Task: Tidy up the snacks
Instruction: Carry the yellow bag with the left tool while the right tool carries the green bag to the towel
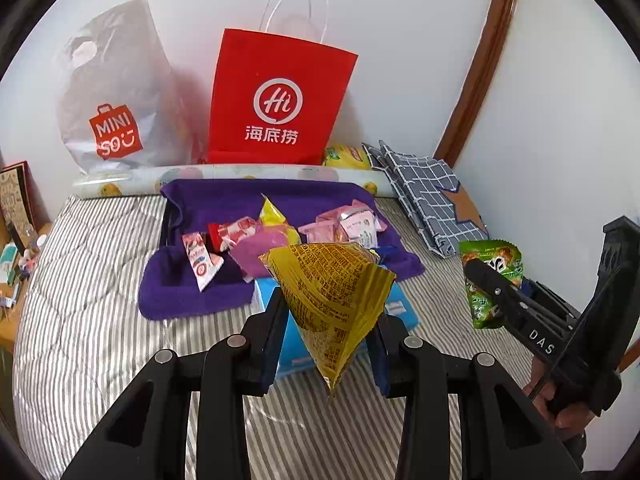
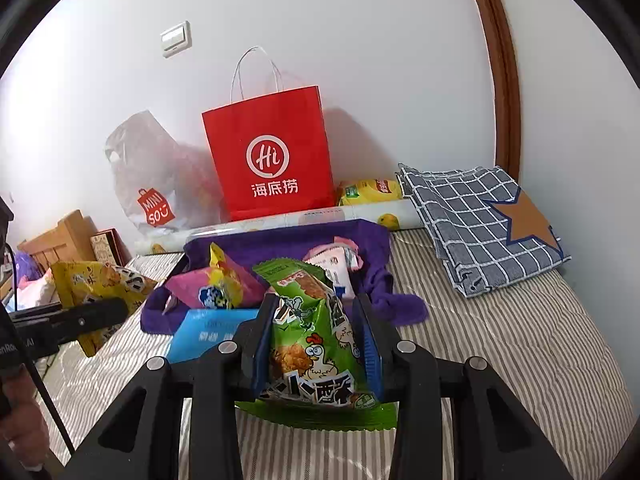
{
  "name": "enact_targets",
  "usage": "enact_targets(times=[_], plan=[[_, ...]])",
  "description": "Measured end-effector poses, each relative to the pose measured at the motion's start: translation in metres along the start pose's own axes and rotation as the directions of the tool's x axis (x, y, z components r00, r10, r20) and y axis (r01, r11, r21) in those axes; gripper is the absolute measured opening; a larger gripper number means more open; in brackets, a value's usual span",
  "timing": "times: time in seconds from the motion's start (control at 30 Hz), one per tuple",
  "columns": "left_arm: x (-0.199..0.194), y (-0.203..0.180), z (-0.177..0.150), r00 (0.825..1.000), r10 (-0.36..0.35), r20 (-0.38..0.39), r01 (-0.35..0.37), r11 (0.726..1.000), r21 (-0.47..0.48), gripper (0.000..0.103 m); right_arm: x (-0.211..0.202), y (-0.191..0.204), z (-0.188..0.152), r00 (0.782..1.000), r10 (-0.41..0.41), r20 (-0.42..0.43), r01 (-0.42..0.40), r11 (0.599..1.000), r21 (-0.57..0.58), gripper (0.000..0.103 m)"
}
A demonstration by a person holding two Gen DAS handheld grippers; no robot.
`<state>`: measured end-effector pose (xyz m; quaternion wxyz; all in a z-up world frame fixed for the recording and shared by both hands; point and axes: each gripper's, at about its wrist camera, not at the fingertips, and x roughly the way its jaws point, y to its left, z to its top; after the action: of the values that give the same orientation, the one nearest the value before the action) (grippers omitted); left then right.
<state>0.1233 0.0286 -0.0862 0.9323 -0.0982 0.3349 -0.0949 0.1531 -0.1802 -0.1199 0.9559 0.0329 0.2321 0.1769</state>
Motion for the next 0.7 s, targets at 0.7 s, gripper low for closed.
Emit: enact_targets(times=[0.7], plan=[[0.019, 0.012, 0.035, 1.0, 0.026, 0.011, -0.026, 0.999, 0.022, 0.037, 0.033, 0.001, 0.049, 1.0, 0.006, 0.009, -0.006, 1.0, 0.02, 0.036]])
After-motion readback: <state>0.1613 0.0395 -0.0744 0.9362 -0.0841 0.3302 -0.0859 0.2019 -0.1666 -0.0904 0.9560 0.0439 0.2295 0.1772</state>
